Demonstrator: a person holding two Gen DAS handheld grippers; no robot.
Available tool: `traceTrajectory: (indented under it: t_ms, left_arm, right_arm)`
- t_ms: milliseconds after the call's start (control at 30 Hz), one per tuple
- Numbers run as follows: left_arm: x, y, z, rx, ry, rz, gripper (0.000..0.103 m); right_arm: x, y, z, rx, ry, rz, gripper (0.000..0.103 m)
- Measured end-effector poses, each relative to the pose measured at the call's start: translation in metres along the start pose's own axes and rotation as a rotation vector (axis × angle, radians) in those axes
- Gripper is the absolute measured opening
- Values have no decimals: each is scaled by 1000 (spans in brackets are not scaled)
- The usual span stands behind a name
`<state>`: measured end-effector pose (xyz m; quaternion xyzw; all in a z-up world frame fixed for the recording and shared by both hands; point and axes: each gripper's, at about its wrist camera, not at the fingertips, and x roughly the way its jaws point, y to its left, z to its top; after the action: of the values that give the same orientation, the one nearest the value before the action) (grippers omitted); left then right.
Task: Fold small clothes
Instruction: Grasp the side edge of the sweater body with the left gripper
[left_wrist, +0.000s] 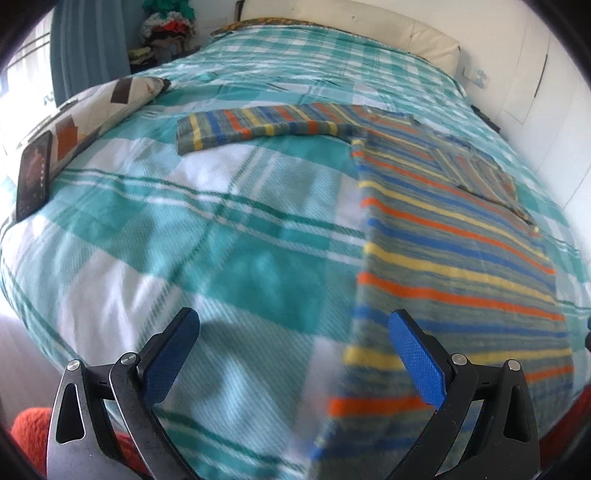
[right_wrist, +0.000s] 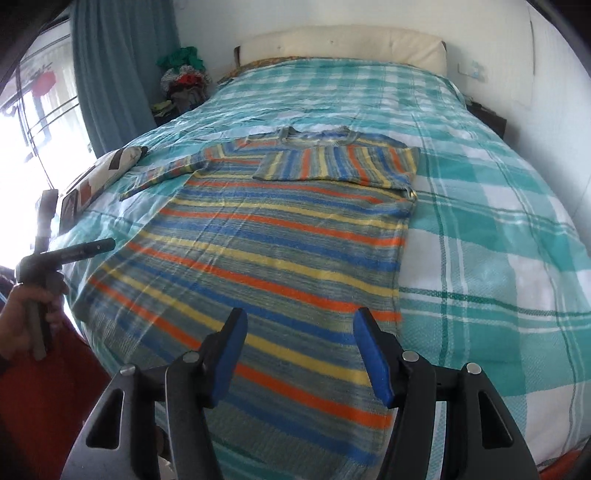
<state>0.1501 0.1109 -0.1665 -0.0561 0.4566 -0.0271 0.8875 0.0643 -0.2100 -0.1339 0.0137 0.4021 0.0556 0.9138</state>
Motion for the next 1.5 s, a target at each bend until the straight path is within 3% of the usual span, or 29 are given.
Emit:
traceTrajectory:
  t_ms: [67,167,267,367,600,867,1033,1200,1300,1433,1500]
  left_arm:
    - [-3,-12,-8,19,52,-41,102]
    - [-15,-28,10,58,82,-70,102]
    - [-34,-35,42,37,34,-142,102]
    - [-28,-34,69,-6,20,-178,102]
    - [29,12,105,-107,75,-95,101]
    - [59,70,144,-181,58,-6,101]
    - [71,103,165,-273,50,18,101]
    - [82,126,183,-291,36,39,101]
    - [85,157,195,-396,2,70,101]
    - [99,196,198,-553,12,30,99]
    - [110,197,198,-550,54,-12,89]
  right_arm:
    - [-7,4,2,-9,-23,28,60]
    - [-14,4,2,-8,-41,57,63]
    - [-16,3,3,-22,-41,68,63]
    - [-12,1,2,-21,-38,64,63]
    - [2,-5,-4,13,-6,36,63]
    - [17,-5,-16,-11,49,46,63]
    - [19,-11,-18,10,59,40,63]
    - [24,-17,-18,46,73,30,63]
    - [29,-14,-18,37,89,28,63]
    - [35,-8,-18,9,109,30,63]
    - [38,-5,-18,1,115,37,63]
